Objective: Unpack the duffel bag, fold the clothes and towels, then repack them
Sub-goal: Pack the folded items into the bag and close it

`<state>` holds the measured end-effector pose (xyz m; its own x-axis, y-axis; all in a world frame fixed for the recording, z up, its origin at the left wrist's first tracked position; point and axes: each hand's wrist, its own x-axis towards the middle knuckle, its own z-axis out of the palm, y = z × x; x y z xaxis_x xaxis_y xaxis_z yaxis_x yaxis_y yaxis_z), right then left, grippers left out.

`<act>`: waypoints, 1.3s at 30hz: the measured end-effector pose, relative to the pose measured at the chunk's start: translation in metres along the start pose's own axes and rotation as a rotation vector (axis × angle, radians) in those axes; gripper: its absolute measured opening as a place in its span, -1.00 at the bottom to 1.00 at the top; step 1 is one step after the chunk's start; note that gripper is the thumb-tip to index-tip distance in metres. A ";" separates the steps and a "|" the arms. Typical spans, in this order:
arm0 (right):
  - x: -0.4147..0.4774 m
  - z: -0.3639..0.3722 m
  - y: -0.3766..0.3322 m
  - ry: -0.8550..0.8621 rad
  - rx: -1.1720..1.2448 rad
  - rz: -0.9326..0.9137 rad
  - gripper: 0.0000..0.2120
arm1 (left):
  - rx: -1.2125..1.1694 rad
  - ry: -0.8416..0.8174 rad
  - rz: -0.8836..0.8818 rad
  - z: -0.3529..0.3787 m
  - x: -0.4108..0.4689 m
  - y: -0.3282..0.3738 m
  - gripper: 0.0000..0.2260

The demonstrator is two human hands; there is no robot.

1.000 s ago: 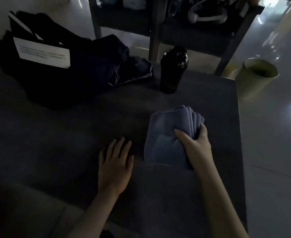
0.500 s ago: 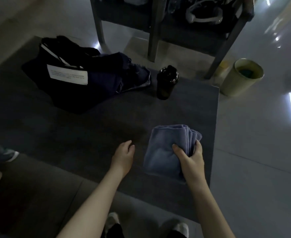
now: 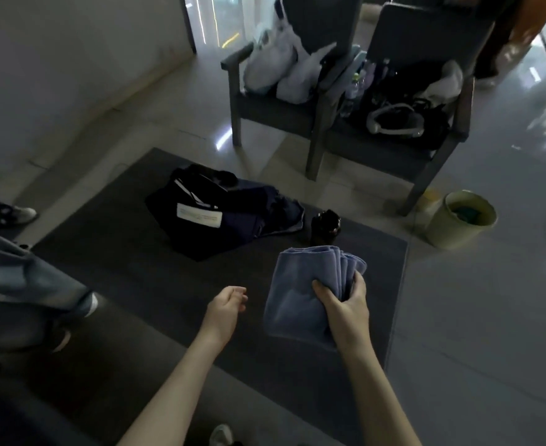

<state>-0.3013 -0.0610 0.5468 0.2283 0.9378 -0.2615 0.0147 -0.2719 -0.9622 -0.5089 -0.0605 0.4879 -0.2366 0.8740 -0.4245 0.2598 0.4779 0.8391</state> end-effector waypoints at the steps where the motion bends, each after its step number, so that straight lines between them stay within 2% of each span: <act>1: 0.002 0.004 -0.004 -0.009 -0.010 -0.011 -0.37 | -0.005 0.013 0.007 -0.007 0.003 0.004 -0.81; 7: 0.027 0.050 -0.012 -0.060 -0.089 -0.016 -0.32 | -0.001 0.042 0.051 -0.053 0.051 0.017 -0.81; 16: 0.105 0.182 -0.015 -0.047 -0.156 0.056 -0.22 | 0.127 -0.018 0.116 -0.147 0.202 0.040 -0.78; 21: 0.133 0.228 -0.017 -0.009 -0.166 0.089 -0.26 | 0.382 -0.106 0.231 -0.170 0.278 0.064 -0.79; 29: 0.173 0.237 -0.003 0.043 -0.224 0.139 -0.20 | 0.675 -0.132 0.404 -0.147 0.358 0.099 -0.79; 35: 0.217 0.246 0.006 0.002 -0.160 0.135 -0.23 | 1.004 -0.118 0.492 -0.127 0.403 0.107 -0.77; 39: 0.243 0.262 0.023 -0.103 -0.227 0.132 -0.20 | 1.314 -0.243 0.520 -0.117 0.428 0.097 -0.71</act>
<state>-0.5008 0.2172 0.4408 0.1425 0.9050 -0.4009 0.2116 -0.4235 -0.8808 -0.6946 0.3499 0.4276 0.2806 0.9010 -0.3310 0.9588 -0.2787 0.0542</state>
